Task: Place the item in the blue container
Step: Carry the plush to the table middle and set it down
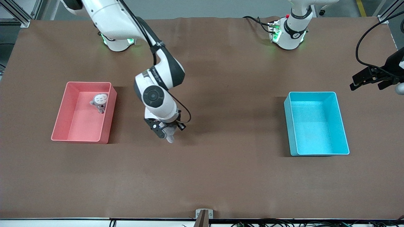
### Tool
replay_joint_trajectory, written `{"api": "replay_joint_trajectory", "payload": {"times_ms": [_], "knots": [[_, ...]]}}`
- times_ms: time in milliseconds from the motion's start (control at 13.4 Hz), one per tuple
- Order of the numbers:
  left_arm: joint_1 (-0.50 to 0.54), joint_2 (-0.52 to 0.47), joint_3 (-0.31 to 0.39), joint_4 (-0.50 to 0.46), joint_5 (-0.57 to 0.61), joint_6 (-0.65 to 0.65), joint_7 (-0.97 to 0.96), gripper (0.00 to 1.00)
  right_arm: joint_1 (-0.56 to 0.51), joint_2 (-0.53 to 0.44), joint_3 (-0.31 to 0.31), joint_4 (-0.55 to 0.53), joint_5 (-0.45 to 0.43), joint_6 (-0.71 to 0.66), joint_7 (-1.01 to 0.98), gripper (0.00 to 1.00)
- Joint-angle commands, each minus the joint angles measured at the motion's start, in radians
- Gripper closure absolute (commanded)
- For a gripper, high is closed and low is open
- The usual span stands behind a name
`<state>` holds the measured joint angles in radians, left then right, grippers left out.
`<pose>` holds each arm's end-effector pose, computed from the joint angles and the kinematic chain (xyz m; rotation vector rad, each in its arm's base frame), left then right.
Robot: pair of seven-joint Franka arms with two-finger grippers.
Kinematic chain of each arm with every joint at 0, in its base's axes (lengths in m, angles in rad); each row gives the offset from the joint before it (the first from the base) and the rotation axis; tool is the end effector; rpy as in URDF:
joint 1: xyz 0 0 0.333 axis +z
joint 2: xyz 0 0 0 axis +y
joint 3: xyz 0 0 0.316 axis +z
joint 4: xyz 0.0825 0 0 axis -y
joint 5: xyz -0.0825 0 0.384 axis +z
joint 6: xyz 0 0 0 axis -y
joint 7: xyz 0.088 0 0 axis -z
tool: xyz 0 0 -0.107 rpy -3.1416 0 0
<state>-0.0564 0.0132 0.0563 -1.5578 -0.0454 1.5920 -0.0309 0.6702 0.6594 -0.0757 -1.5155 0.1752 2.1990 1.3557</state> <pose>0.5609 -0.0050 0.6253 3.0961 0.0484 0.0315 0.5819 0.4113 0.2783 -2.7933 1.2574 0.0998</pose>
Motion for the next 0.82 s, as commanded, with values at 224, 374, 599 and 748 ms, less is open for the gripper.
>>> {"api": "replay_joint_trajectory", "payload": {"times_ms": [224,374,599,748], "knots": [[0.0,0.007,0.005,0.007,-0.016,-0.009,0.006,0.0,0.106,0.115,-0.013,0.047,0.023,0.189,0.109,0.93],[0.001,0.007,0.005,0.005,-0.016,-0.01,0.006,0.0,0.118,0.134,-0.006,0.047,0.047,0.226,0.111,0.79],[0.006,0.007,0.005,0.004,-0.016,-0.01,0.006,0.0,0.14,0.173,0.013,0.046,0.09,0.313,0.118,0.47],[0.006,0.007,0.005,0.004,-0.016,-0.01,0.006,0.0,0.147,0.175,0.013,0.047,0.086,0.327,0.138,0.0]]}}
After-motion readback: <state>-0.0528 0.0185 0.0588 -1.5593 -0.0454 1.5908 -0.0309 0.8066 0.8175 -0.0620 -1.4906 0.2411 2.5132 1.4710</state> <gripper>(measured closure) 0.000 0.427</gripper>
